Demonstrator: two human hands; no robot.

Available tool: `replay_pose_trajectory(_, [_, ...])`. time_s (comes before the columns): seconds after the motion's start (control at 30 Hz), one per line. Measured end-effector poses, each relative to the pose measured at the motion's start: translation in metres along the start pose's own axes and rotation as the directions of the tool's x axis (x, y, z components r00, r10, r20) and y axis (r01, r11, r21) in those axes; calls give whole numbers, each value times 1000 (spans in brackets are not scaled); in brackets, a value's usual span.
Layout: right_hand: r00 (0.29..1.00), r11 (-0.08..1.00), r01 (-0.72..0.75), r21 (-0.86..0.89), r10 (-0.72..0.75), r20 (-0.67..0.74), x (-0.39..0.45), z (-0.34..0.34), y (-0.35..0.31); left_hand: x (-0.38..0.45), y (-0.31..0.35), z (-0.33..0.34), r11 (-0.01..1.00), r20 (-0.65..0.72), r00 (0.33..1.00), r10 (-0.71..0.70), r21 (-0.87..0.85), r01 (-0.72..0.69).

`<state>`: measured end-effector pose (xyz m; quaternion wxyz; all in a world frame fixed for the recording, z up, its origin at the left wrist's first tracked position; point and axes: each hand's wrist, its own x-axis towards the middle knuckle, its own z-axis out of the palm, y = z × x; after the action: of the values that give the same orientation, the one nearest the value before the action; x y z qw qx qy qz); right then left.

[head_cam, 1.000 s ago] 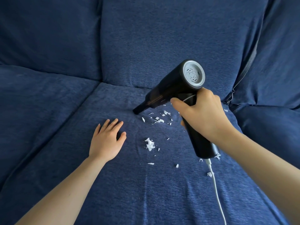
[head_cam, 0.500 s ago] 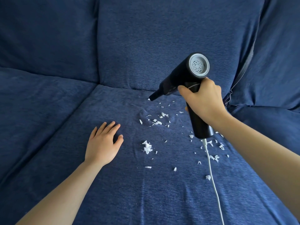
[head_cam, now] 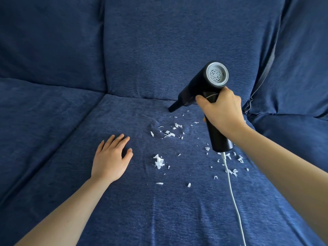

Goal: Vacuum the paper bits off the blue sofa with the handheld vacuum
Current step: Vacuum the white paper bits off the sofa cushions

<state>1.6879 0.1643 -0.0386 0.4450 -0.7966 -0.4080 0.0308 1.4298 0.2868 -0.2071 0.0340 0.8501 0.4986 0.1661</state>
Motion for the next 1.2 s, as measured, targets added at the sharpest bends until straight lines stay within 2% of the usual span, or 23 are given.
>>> replay_pose_trajectory(0.33, [1000, 996, 17, -85, -18, -20, -11, -26, 8, 0, 3, -1, 1000, 18, 1000, -10, -7, 11])
replay_pose_trajectory(0.57, [999, 996, 49, -74, -47, 23, -28, -35, -1, -1, 3, -2, 1000, 32, 999, -11, -1, 11])
replay_pose_trajectory(0.83, [998, 992, 61, -106, -62, -5, -28, -34, 4, 0, 3, -1, 1000, 40, 999, -11, 0, 11])
replay_pose_trajectory(1.03, [1000, 997, -11, -76, 10, -14, -18, -27, 6, -1, 3, -1, 1000, 29, 1000, -7, 10, 7])
replay_pose_trajectory(1.2, [999, 998, 37, -41, -35, 35, -24, -20, -3, 0, 3, 0, 1000, 21, 1000, -7, 3, 7])
